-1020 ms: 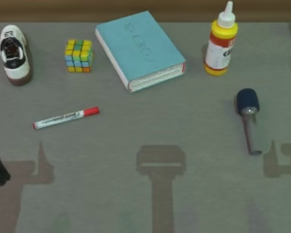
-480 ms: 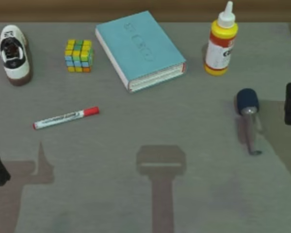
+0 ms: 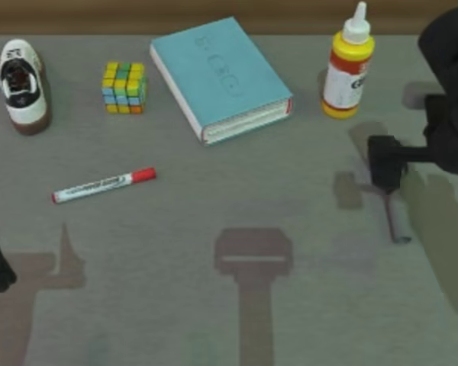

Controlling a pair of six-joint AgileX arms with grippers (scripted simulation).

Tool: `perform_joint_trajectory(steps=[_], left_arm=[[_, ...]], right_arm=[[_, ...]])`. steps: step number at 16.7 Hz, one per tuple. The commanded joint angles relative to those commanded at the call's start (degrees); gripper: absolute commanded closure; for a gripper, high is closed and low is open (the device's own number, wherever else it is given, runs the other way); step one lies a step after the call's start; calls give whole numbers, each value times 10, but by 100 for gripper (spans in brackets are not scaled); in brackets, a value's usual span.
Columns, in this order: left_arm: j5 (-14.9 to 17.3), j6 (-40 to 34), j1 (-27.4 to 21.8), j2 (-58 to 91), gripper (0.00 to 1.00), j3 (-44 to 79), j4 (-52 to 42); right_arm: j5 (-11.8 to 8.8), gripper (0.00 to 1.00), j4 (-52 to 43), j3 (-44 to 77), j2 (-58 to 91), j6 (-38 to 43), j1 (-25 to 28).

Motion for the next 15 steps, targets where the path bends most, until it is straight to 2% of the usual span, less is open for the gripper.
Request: perform_joint_trajectory(steps=[3, 9, 12, 15], left_arm=[[0, 0, 0, 0, 0, 0, 0], [0, 0, 0, 0, 0, 0, 0], [0, 0, 0, 0, 0, 0, 0], [0, 0, 0, 0, 0, 0, 0]], right_arm=[[1, 0, -24, 35, 49, 8, 9], [0, 0, -23, 35, 54, 8, 7], [1, 0, 17, 17, 79, 7, 7], [1, 0, 101, -14, 124, 6, 6]])
